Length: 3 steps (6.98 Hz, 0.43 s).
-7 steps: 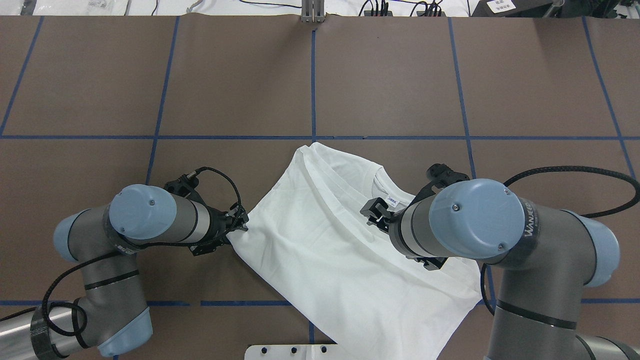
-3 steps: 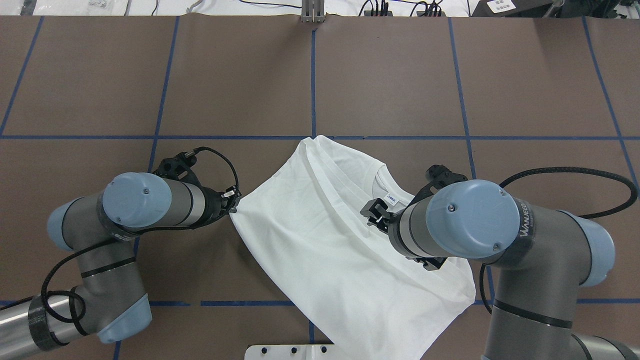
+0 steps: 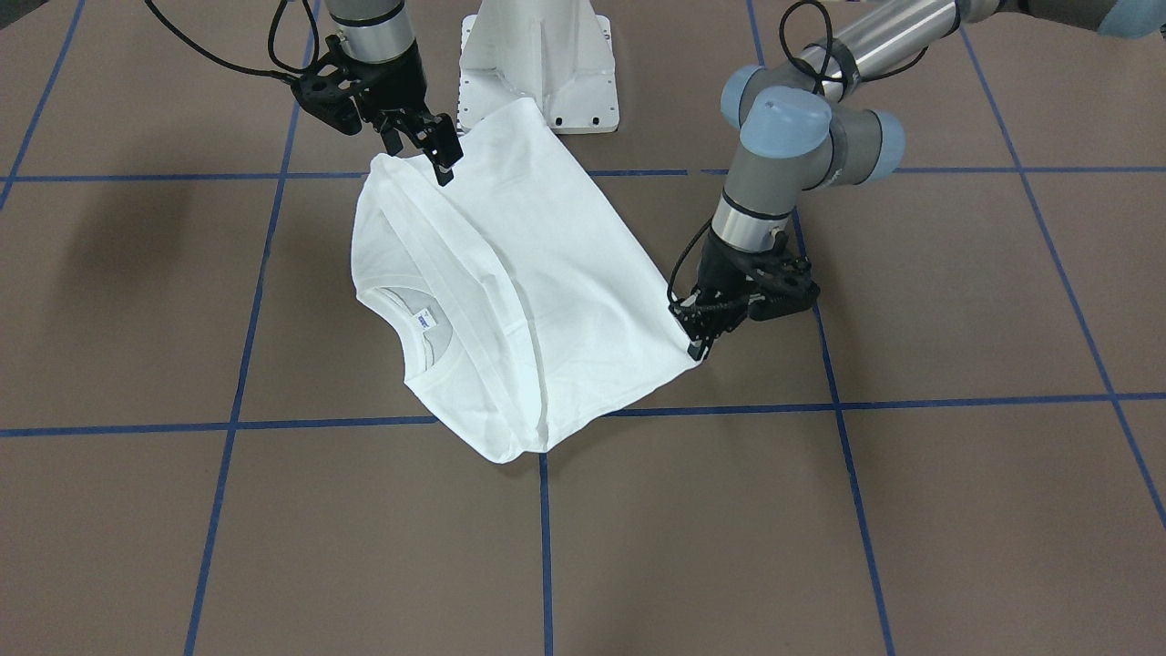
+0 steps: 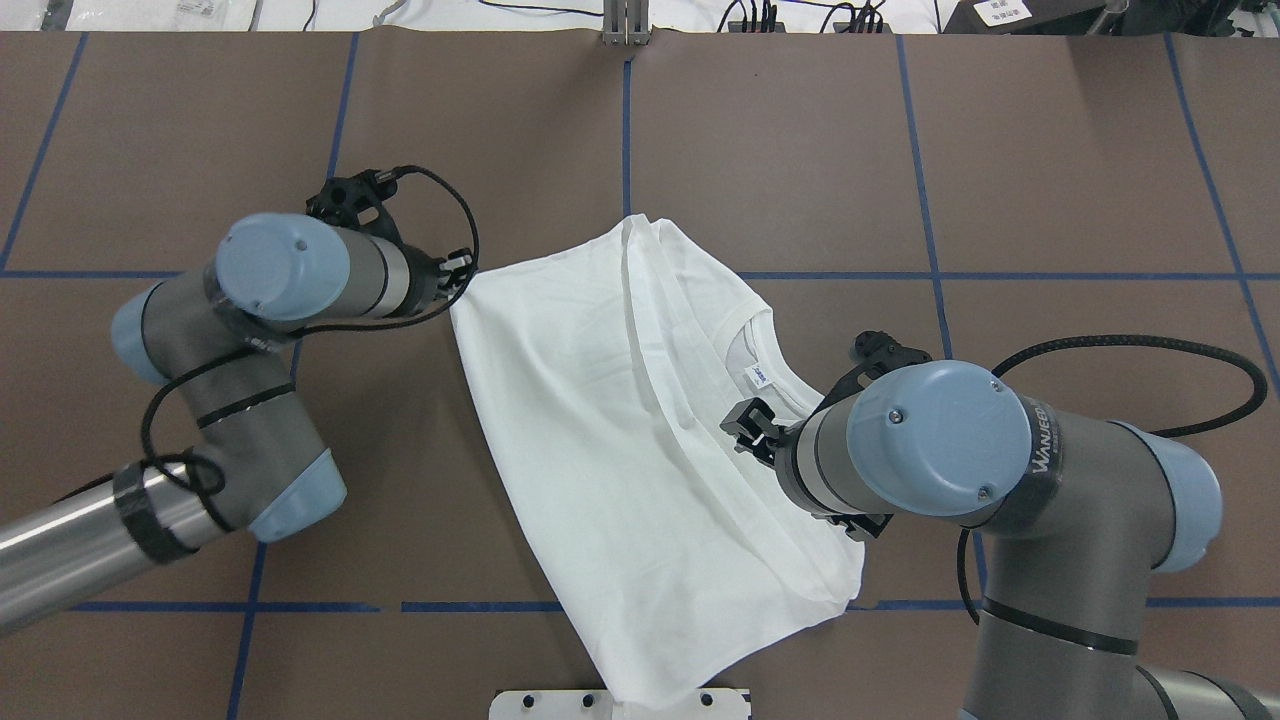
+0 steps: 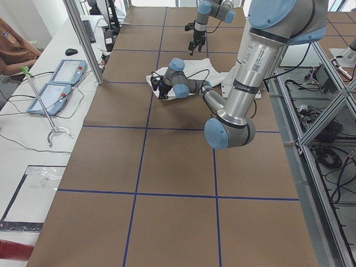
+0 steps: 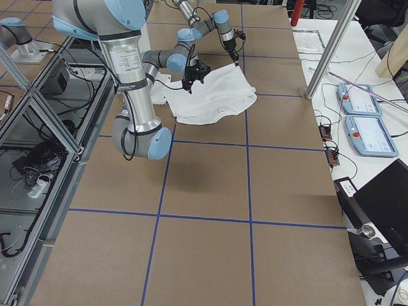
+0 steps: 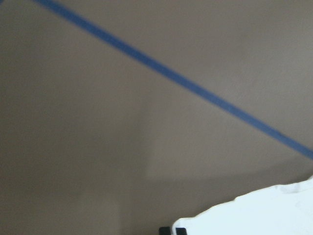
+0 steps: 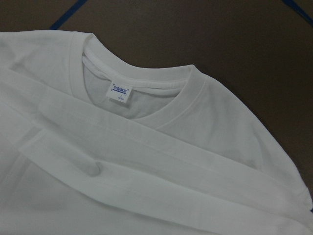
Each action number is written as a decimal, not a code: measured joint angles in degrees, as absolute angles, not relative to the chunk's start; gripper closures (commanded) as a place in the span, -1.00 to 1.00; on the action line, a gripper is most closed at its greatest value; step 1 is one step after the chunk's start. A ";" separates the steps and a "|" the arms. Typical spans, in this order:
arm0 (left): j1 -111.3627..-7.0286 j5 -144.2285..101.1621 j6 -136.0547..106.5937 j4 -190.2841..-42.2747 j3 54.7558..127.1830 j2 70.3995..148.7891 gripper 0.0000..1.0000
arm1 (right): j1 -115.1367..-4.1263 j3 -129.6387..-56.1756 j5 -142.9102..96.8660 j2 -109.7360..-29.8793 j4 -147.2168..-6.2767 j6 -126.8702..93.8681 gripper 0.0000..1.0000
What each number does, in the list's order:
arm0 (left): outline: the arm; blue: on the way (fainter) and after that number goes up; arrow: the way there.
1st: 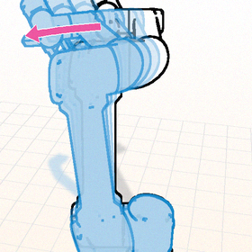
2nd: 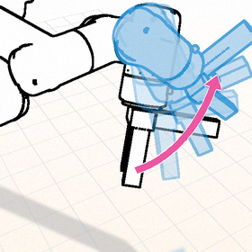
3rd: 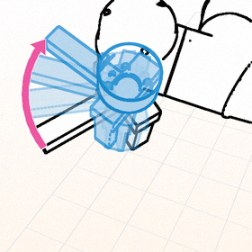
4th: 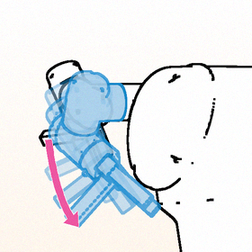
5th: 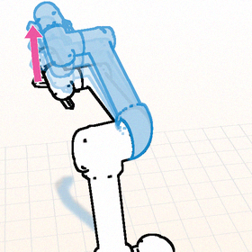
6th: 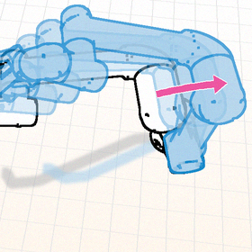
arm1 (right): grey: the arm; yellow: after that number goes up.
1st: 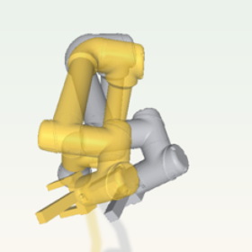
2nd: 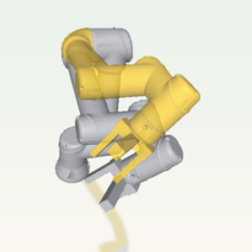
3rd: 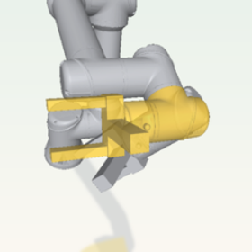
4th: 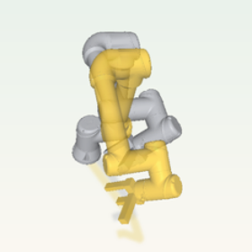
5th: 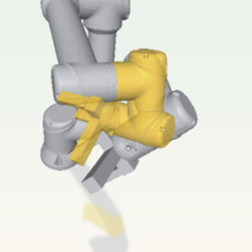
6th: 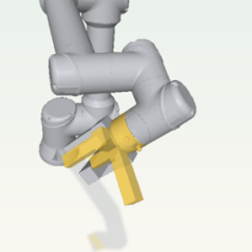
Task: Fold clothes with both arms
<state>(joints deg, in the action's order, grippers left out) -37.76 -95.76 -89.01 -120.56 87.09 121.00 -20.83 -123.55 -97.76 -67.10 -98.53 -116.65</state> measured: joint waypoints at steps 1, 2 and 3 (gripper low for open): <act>-40.63 -95.68 -87.68 -125.74 77.75 126.70 1.00 | -20.84 -123.49 -97.65 -67.09 -98.53 -116.59 -1.00; -43.01 -95.64 -87.10 -131.11 68.29 132.28 0.06 | -20.86 -123.25 -96.98 -66.80 -98.53 -116.56 -1.00; -44.45 -95.63 -86.64 -133.77 61.05 136.70 -0.99 | -20.85 -122.14 -95.55 -65.71 -98.53 -116.52 -1.00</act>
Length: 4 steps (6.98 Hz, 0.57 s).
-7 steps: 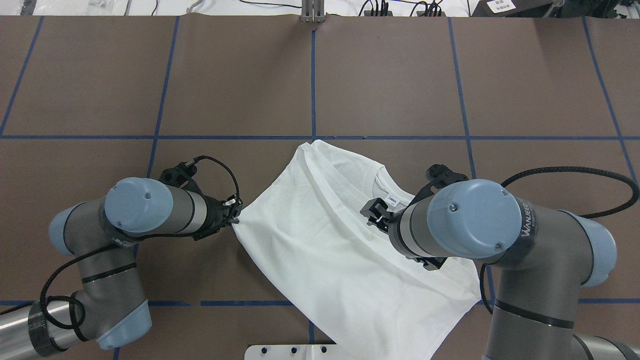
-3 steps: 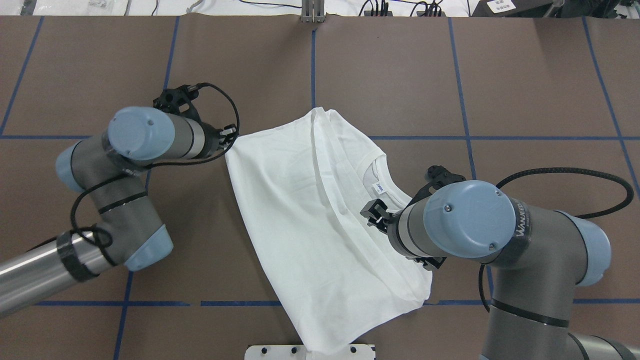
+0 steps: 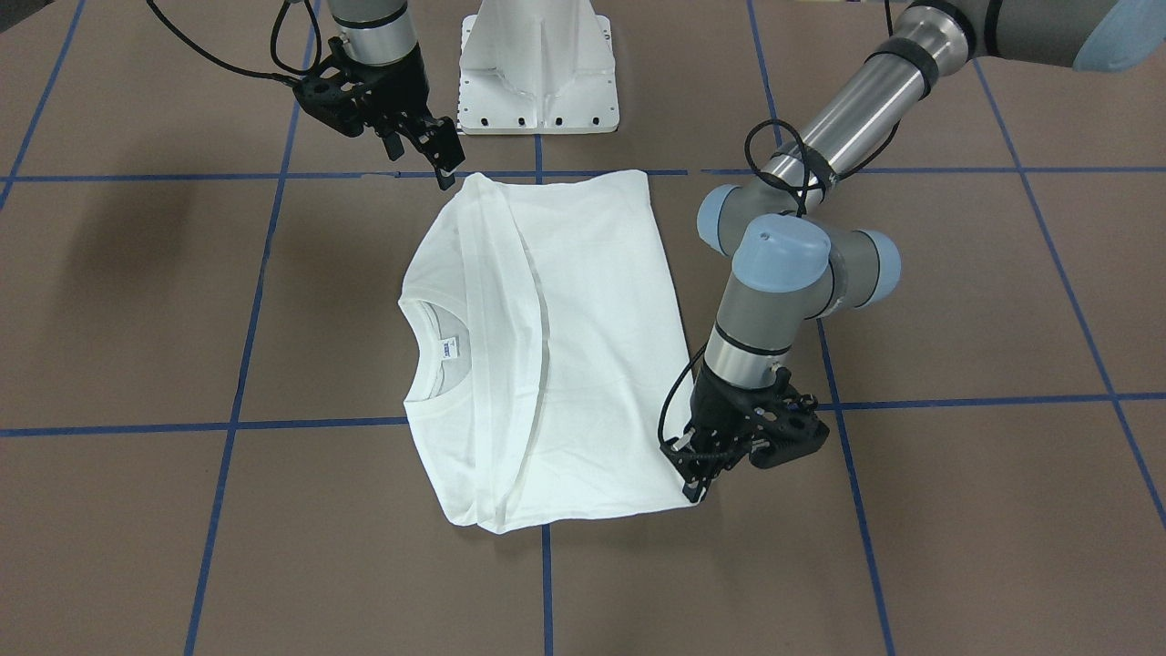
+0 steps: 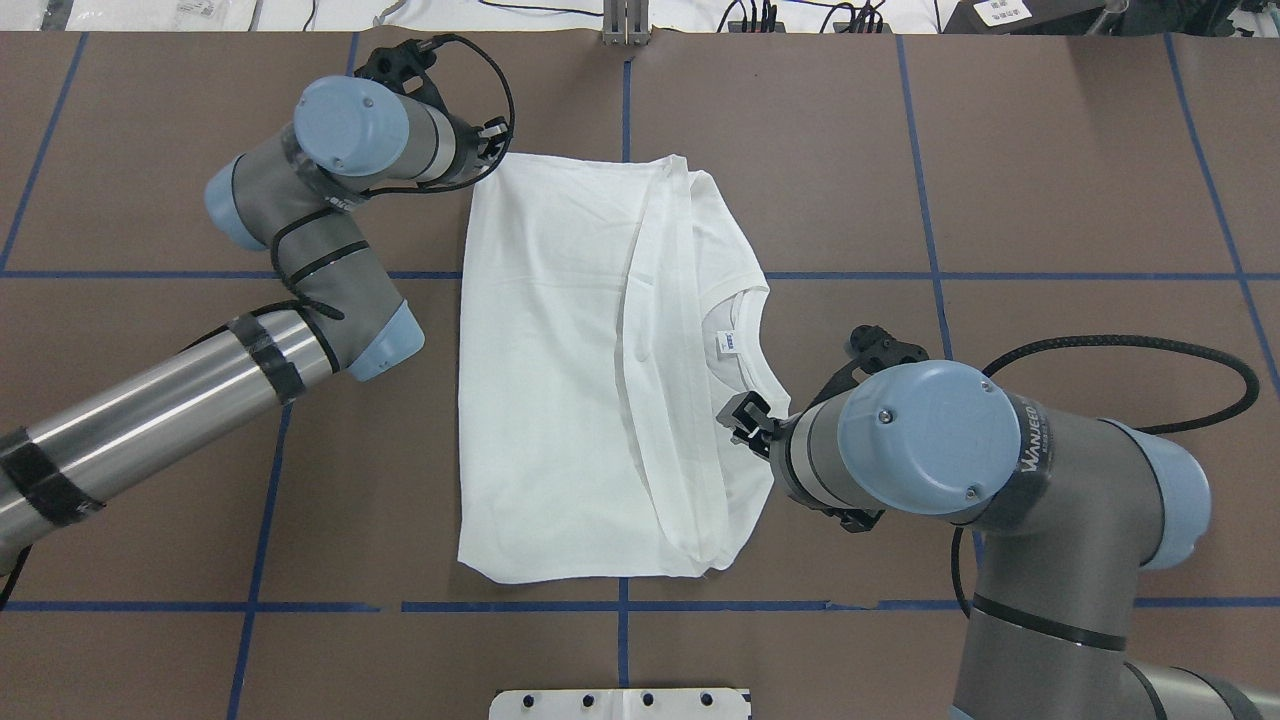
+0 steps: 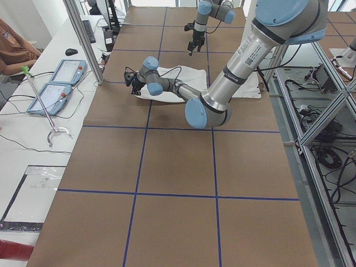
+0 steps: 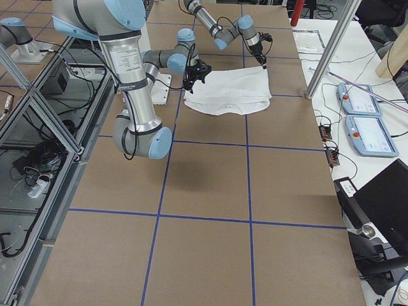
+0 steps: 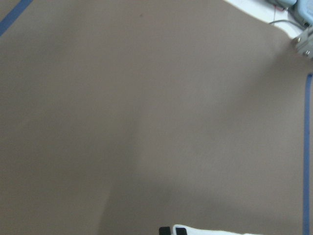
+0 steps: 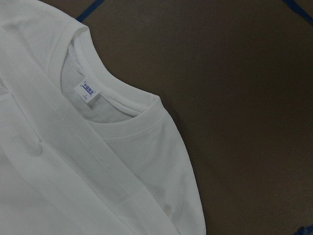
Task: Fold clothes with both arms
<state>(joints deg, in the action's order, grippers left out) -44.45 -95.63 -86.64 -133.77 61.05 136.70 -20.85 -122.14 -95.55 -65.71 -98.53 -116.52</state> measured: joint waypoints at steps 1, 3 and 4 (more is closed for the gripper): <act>-45.06 -95.67 -86.26 -134.78 57.48 138.85 -1.00 | -20.85 -120.15 -94.12 -64.15 -98.08 -116.48 -1.00; -45.38 -96.88 -85.89 -135.05 59.09 138.17 -1.00 | -20.83 -116.56 -90.96 -62.41 -94.93 -114.05 -1.00; -45.48 -98.65 -85.69 -134.96 63.09 135.26 -1.00 | -20.83 -114.59 -89.99 -61.78 -94.11 -108.84 -1.00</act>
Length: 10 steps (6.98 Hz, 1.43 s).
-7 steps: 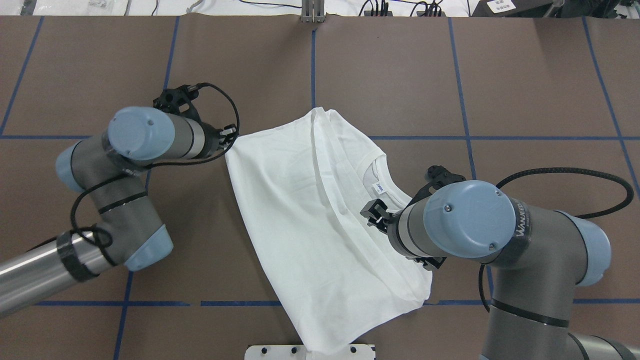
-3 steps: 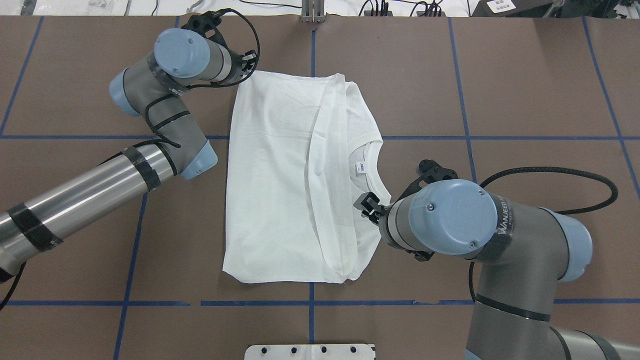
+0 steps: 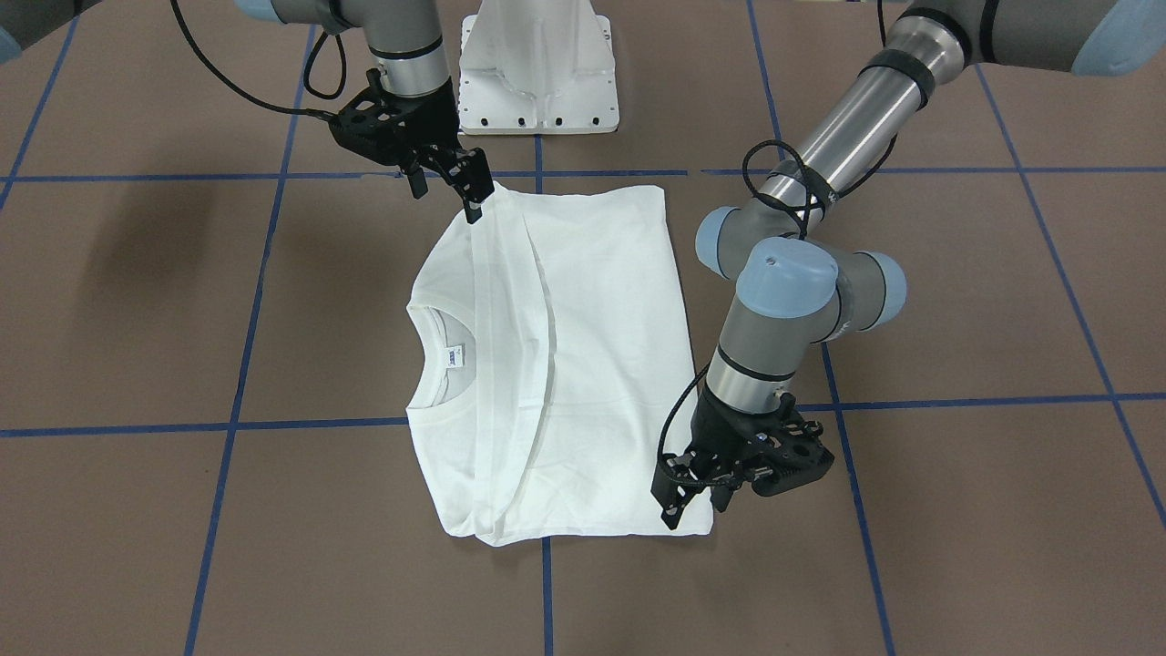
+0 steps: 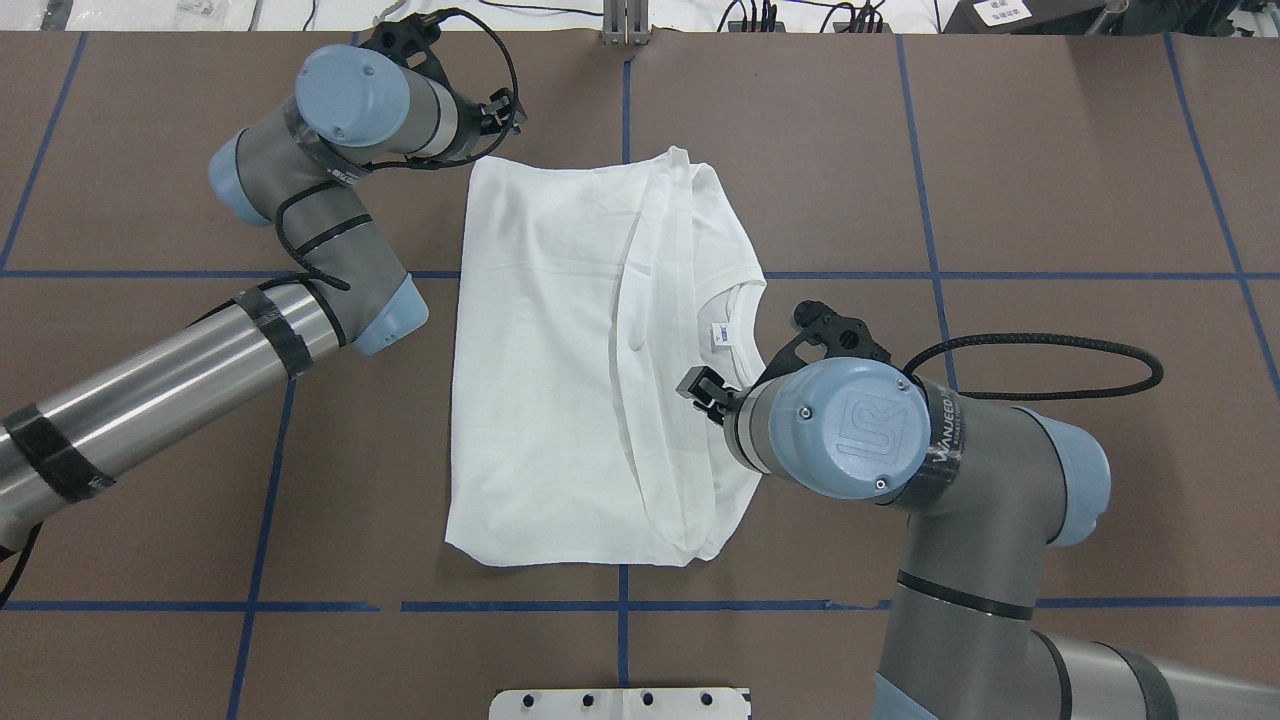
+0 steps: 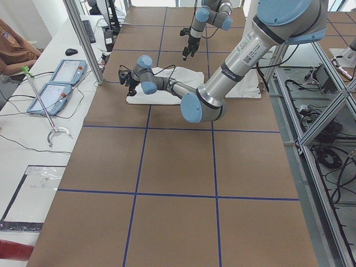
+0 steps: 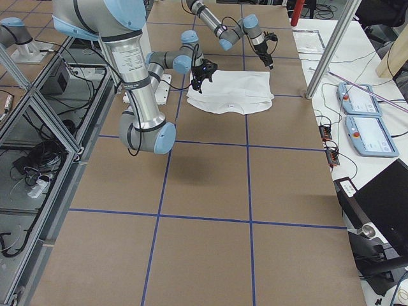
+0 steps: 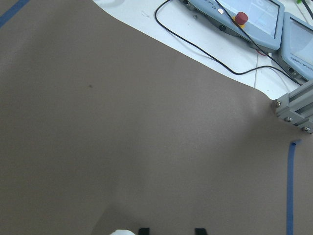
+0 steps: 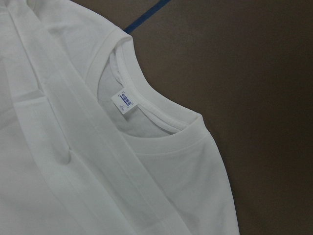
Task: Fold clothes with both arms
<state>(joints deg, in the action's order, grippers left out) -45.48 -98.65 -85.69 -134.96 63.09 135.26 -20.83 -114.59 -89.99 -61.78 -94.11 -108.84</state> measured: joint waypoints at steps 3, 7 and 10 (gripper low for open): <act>-46.41 -101.22 -81.78 -134.71 76.05 125.26 -1.00 | -20.99 -105.29 -87.79 -56.06 -94.10 -87.53 -1.00; -46.73 -101.34 -80.81 -134.65 79.67 121.42 -1.00 | -20.96 -87.74 -82.95 -43.32 -94.47 -71.63 -1.00; -46.68 -101.34 -80.78 -134.65 79.71 121.13 -1.00 | -20.85 -82.88 -81.63 -41.12 -94.56 -68.22 -1.00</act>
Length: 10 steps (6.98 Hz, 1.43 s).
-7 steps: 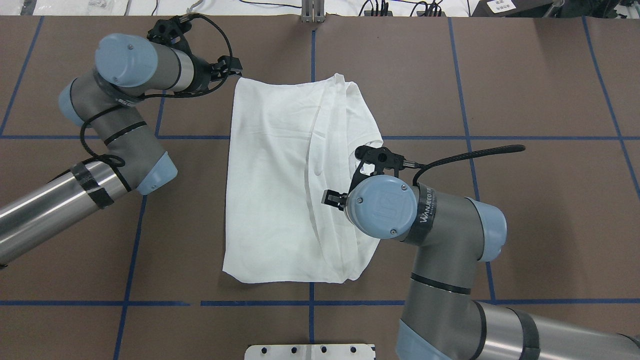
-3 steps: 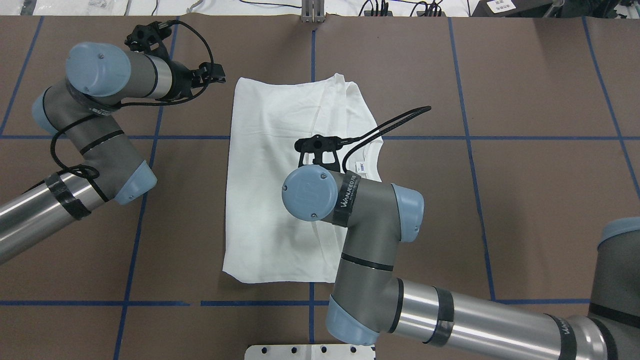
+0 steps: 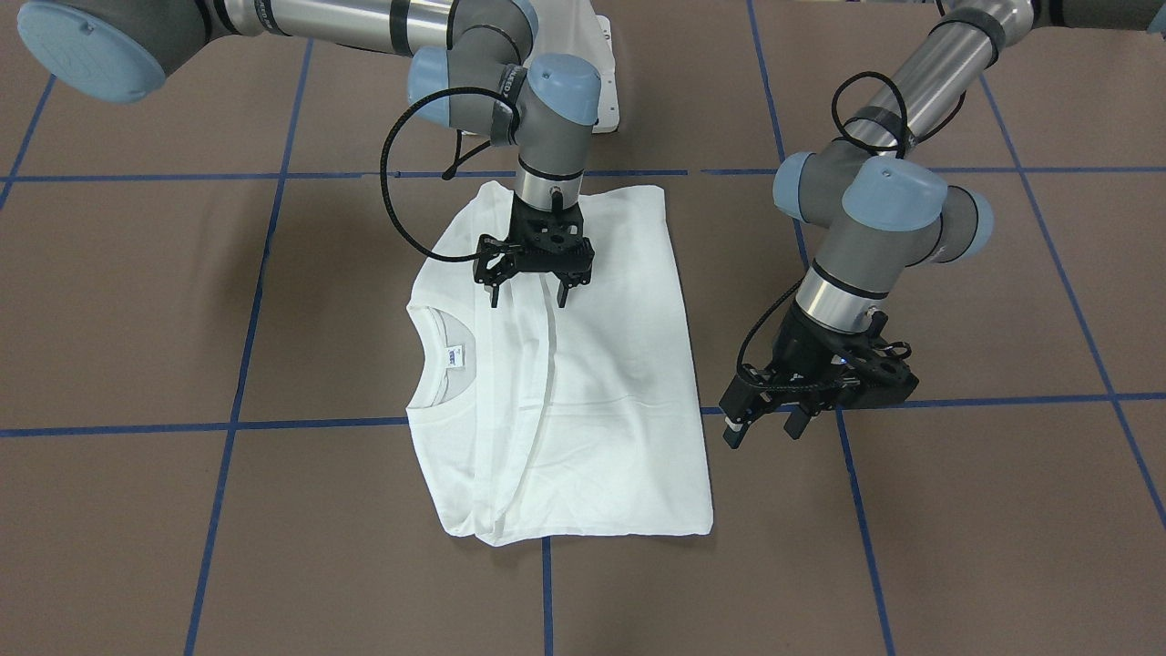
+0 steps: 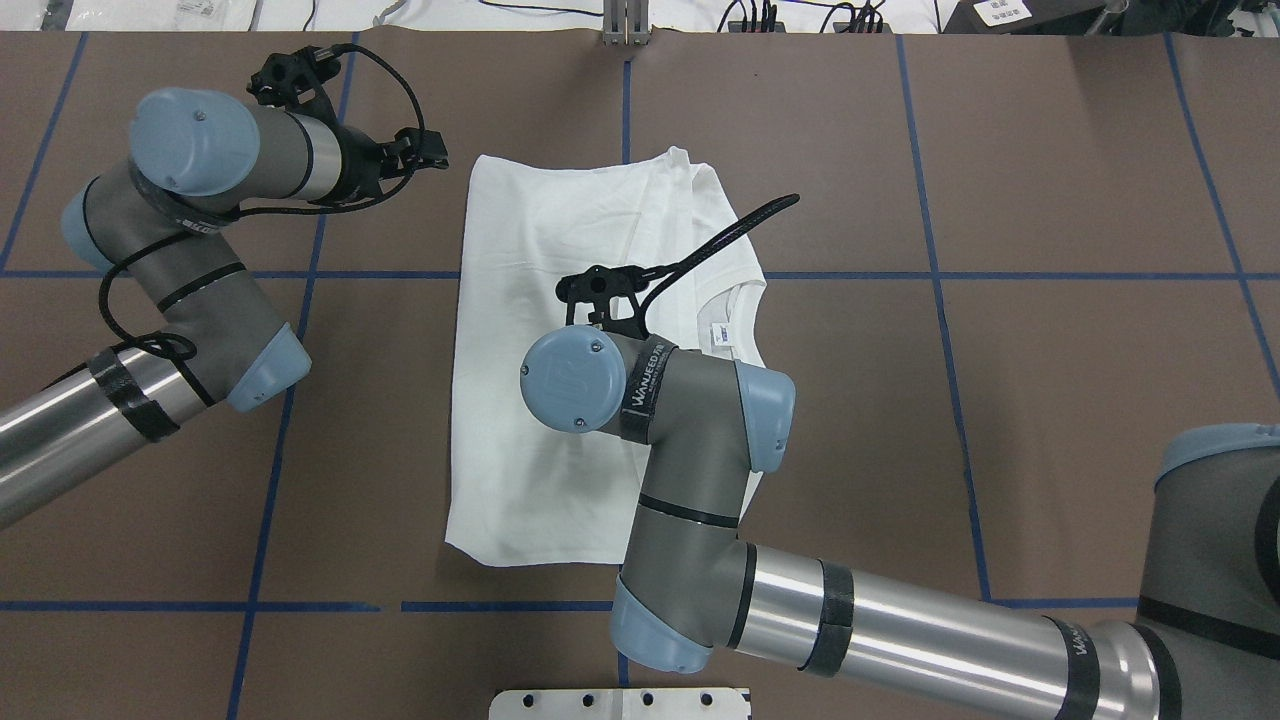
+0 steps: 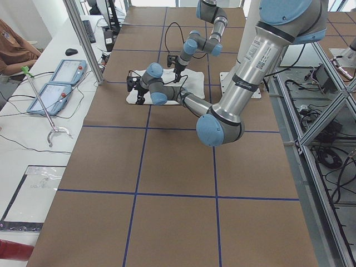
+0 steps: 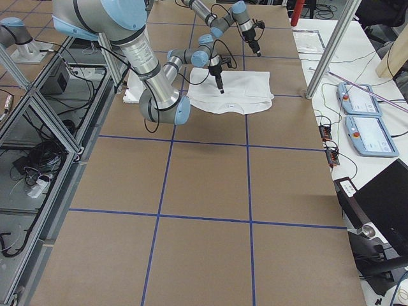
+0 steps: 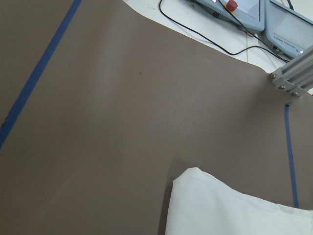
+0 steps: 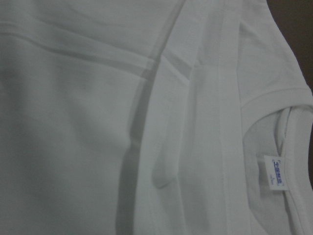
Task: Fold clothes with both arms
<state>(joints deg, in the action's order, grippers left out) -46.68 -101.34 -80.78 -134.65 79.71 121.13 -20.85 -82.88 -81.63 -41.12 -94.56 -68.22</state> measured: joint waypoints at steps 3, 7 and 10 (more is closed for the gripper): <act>-46.68 -101.34 -80.77 -134.62 80.24 121.10 -1.00 | -21.32 -92.30 -82.00 -50.79 -98.37 -66.81 -1.00; -46.75 -101.34 -81.18 -134.44 81.80 121.04 -1.00 | -21.27 -112.08 -82.30 -65.70 -102.40 -70.49 -1.00; -46.76 -101.34 -81.40 -134.39 82.06 120.95 -1.00 | -15.85 -112.58 -82.05 -63.98 -95.43 -100.94 -1.00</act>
